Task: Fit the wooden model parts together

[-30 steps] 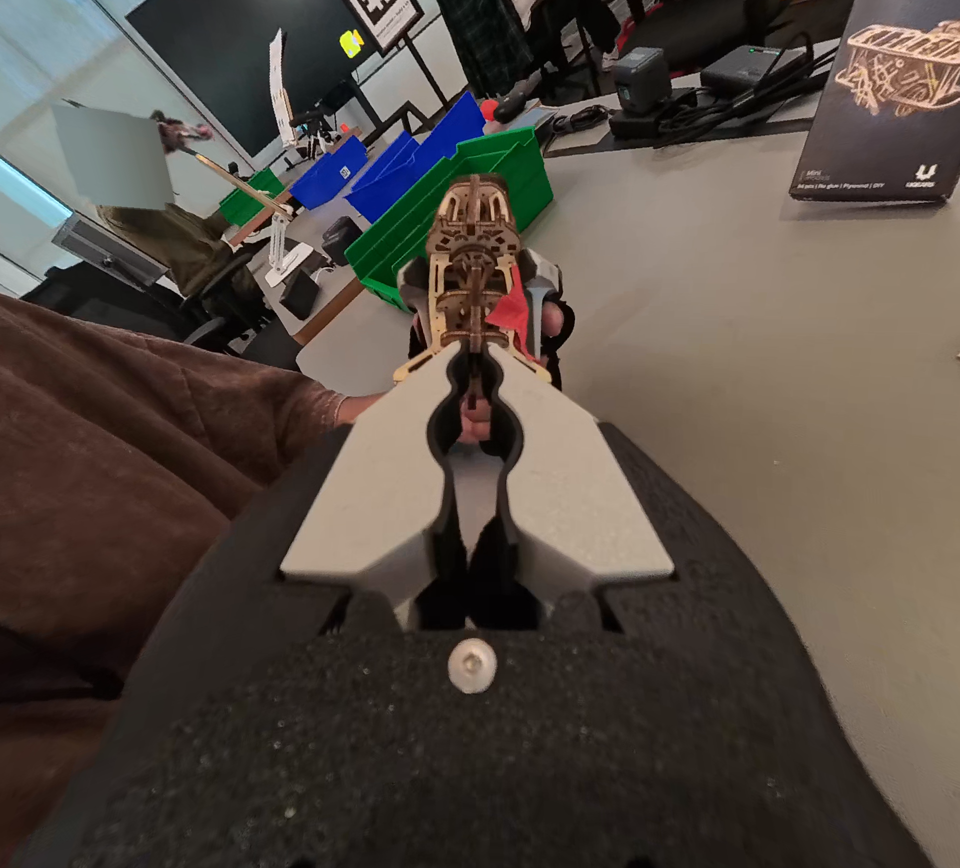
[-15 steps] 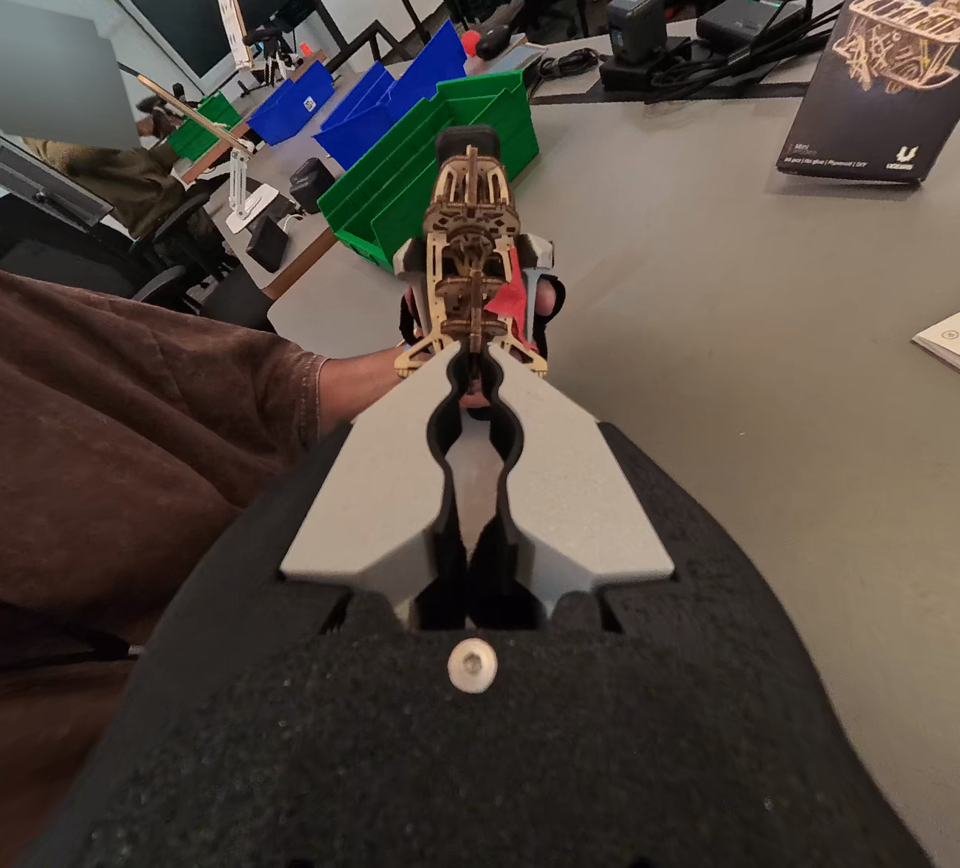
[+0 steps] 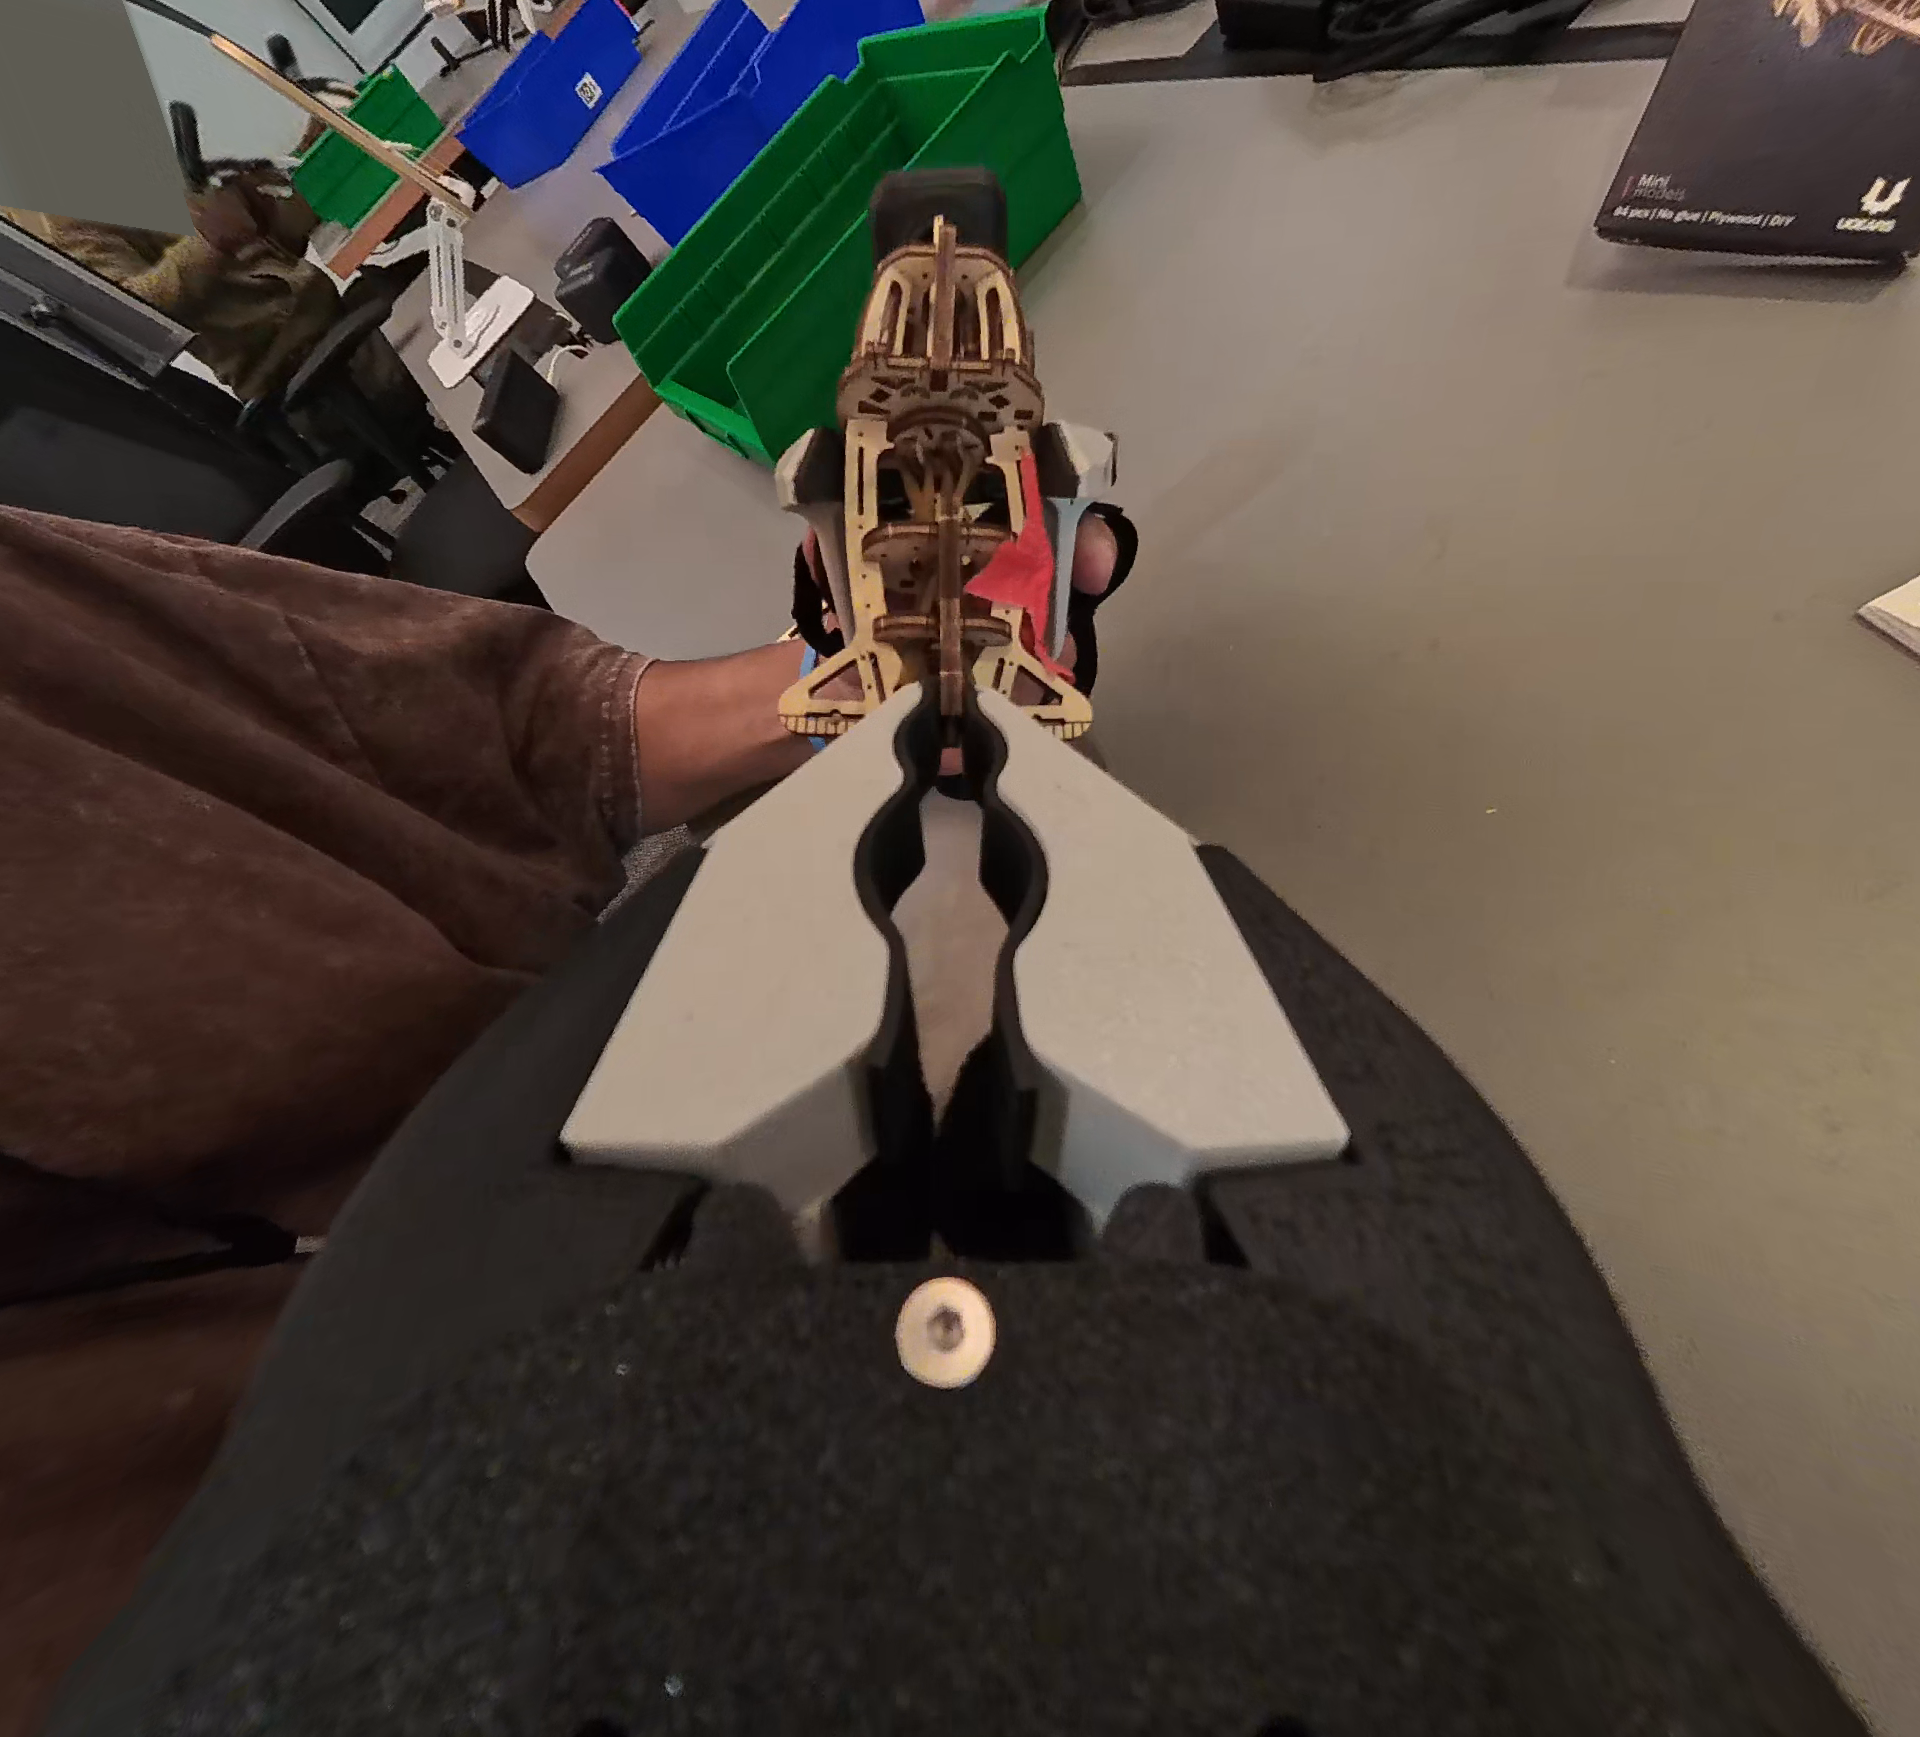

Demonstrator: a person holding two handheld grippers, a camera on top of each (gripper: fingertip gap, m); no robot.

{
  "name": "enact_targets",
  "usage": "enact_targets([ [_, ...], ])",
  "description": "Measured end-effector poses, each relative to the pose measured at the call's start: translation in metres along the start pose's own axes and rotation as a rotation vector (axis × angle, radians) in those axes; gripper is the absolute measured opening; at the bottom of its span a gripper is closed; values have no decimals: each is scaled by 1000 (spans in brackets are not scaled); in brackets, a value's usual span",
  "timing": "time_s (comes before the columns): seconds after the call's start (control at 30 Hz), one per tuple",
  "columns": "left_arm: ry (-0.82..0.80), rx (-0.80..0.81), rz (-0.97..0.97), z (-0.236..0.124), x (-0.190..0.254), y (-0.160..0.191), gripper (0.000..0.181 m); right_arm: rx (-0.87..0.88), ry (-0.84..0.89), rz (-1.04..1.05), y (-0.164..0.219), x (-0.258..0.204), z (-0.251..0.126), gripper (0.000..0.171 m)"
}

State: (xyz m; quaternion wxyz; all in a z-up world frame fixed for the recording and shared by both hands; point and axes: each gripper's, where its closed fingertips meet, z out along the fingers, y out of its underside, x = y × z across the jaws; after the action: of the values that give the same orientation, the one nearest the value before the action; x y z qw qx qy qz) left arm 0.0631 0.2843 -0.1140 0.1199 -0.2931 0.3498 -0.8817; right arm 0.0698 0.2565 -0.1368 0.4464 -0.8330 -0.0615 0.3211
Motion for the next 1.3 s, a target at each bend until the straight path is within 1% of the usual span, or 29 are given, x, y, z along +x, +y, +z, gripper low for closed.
enact_targets([
  [0.23, -3, 0, 0, 0, -1, 0, 49, 44, 0, 13, -1, 1, 0, 2],
  [0.47, -1, -14, 9, 2, 1, 2, 49, 38, 0, -3, -1, 0, -2, 5],
  [0.67, -3, -31, 21, 3, 2, 4, 49, 65, -8, -65, -14, -5, -3, 7],
  [0.83, 0, -59, 31, 6, 3, 10, 49, 23, 9, -135, -16, -5, 7, 6],
  [0.9, -1, -66, 35, 6, 4, 11, 49, -9, 19, -155, -13, -4, 10, 1],
  [1.13, 3, -67, 35, 6, 4, 13, 49, -37, -25, -86, -7, -4, 10, 0],
  [1.3, 2, -71, 26, 7, 2, 14, 49, 25, -59, -51, -9, -3, 9, 0],
])
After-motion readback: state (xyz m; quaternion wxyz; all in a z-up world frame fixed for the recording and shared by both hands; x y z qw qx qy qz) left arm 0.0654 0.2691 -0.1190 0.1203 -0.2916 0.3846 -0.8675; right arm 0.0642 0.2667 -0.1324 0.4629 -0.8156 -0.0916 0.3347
